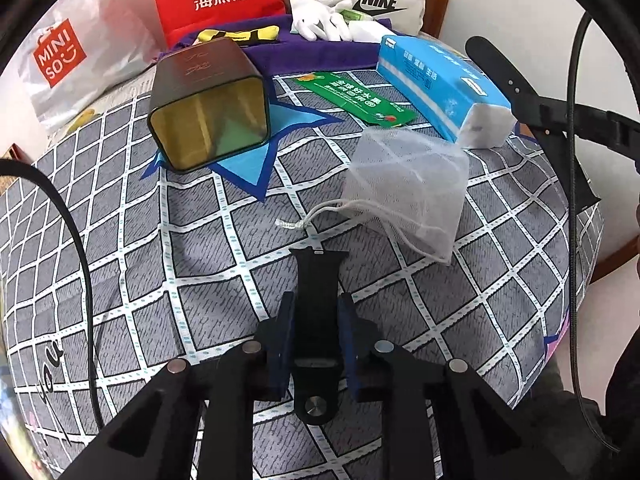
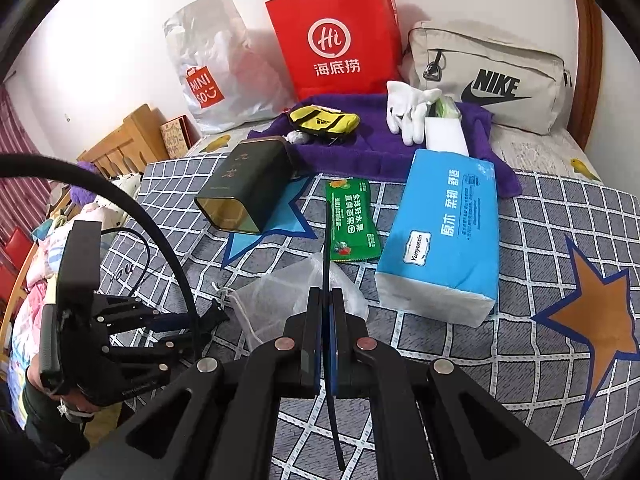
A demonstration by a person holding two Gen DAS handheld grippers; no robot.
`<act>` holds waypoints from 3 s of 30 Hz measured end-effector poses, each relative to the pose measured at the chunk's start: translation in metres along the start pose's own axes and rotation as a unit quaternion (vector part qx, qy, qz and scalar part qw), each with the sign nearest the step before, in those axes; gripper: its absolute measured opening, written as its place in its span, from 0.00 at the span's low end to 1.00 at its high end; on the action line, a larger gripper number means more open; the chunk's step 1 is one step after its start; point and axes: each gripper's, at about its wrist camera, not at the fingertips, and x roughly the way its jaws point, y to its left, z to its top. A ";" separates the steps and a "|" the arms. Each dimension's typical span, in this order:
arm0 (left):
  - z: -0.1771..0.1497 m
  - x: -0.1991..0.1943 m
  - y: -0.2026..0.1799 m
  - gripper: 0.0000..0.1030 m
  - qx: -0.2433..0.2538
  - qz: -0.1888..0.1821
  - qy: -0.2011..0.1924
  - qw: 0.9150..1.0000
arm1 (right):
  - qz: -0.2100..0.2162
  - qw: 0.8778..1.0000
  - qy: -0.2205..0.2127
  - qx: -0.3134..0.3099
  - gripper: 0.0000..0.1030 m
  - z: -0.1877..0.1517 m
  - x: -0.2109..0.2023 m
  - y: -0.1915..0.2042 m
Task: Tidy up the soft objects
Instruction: 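Grasp the black watch strap on the sheet with the left gripper, then carry the black strap onto the purple towel with the left gripper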
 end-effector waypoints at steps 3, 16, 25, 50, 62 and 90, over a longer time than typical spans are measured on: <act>0.002 -0.005 0.002 0.19 -0.008 -0.010 -0.004 1.000 | -0.001 1.000 0.001 0.001 0.03 0.001 0.000 -0.001; 0.029 -0.038 0.027 0.19 -0.034 -0.005 -0.040 0.999 | 0.006 1.000 -0.011 0.001 0.03 0.020 -0.009 0.002; 0.056 -0.050 0.033 0.19 -0.039 -0.013 -0.065 0.997 | 0.007 1.000 -0.011 -0.003 0.03 0.032 -0.009 0.004; 0.141 -0.058 0.066 0.19 -0.042 -0.026 -0.107 0.993 | 0.011 1.000 -0.025 -0.001 0.03 0.090 0.009 -0.019; 0.191 -0.037 0.083 0.19 -0.035 -0.032 -0.110 0.993 | 0.001 1.000 -0.030 0.004 0.03 0.138 0.032 -0.037; 0.260 0.022 0.120 0.19 -0.041 -0.051 -0.093 0.994 | -0.015 0.997 0.074 -0.012 0.03 0.231 0.181 -0.074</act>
